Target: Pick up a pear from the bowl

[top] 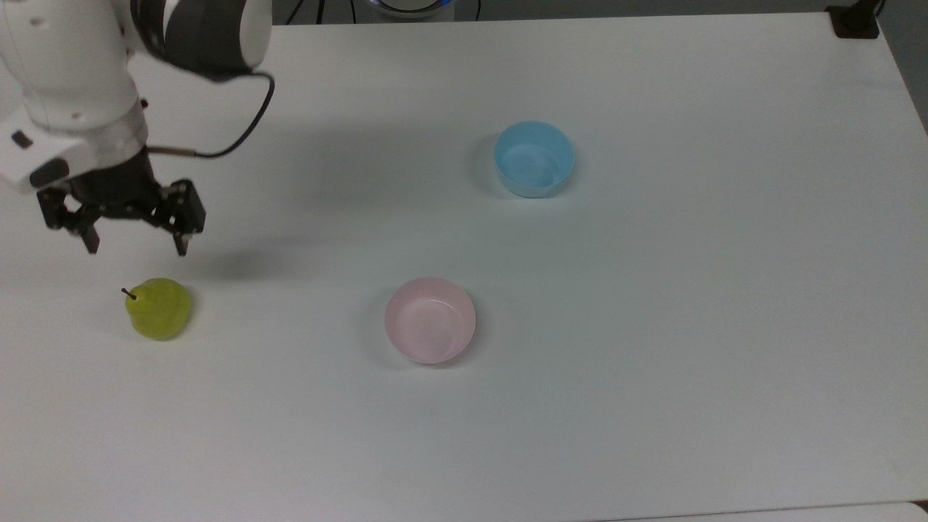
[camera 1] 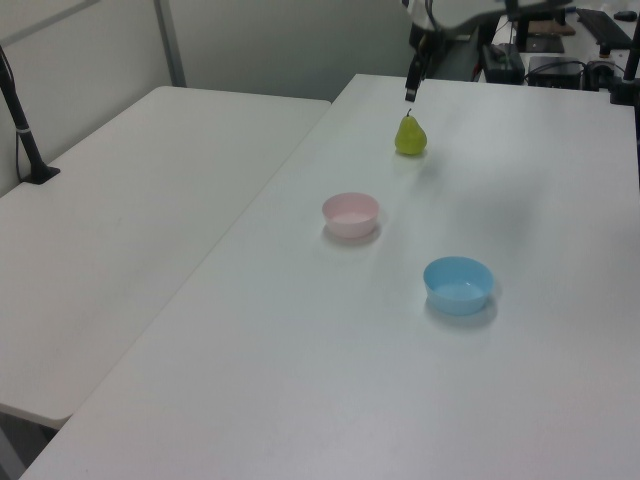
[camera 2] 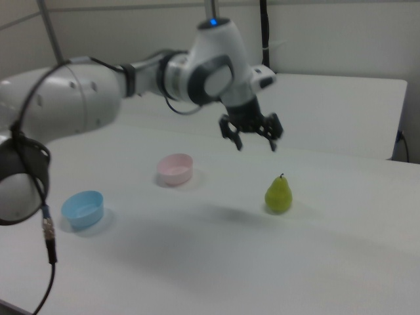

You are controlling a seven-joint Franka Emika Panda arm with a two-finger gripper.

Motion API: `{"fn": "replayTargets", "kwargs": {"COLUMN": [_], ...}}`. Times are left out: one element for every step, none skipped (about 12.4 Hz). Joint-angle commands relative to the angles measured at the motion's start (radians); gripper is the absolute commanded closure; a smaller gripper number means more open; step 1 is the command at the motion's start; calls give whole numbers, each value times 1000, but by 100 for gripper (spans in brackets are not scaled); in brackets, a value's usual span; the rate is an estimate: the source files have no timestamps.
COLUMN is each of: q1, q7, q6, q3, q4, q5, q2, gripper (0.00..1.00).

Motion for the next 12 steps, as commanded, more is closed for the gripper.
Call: {"fn": "replayTargets", "kwargs": {"q1": [70,96,124,161,200,242,279,322,369,406,412,412], "q7": [26,64,119,162,211,270,299,301,295,287,286,275], "q6": [-225,-288,-320,-340,-351,-367,-371,-368,-361,-359,-358,-356], "q3": [-4,-4,-4,-5,-11,-19,-24,-54,-94,-106,-105,-96], "q4": [-61,-81,-116,-163,-205,-234,-274,-324,-363,-380,-383,-383], "q5": [37,38,37,37,35,37,43,82,130,135,135,133], "q2": [-195,-251,-310,-370,-419,-456,-494,-532,-556,-559,-554,-547], "gripper": [0,0,0,0,0,0,0,0,0,0,0,0]}}
